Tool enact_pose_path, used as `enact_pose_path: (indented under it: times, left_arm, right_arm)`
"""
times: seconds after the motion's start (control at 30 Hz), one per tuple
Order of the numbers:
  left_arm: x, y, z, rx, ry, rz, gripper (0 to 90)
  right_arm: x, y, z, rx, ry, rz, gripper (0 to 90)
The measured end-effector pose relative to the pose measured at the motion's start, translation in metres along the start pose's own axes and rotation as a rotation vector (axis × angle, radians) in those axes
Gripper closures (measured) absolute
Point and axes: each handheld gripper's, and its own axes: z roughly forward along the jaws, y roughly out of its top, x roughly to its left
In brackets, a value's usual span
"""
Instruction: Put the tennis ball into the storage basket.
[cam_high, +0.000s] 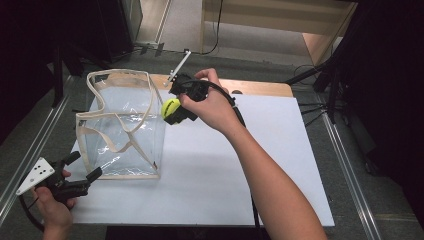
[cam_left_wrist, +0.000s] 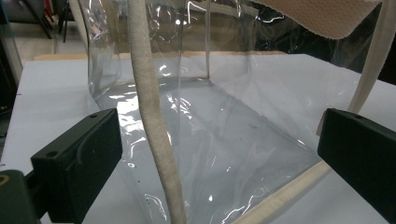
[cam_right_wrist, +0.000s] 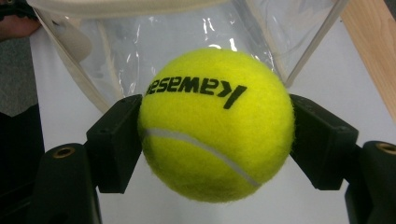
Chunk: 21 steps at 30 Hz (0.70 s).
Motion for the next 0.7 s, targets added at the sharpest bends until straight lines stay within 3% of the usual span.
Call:
enact_pose_path:
  times: [0.23,0.7]
  left_arm:
    - [0.001,0.000,-0.001,-0.011,-0.001,-0.010,0.2]
    - [0.001,0.001,-0.002,-0.013,-0.003,-0.009,0.2]
  right_arm:
    - [0.006,0.016,-0.007,-0.022,0.013,-0.022,23.6]
    - [0.012,0.039,-0.009,-0.015,0.012,-0.042,23.7]
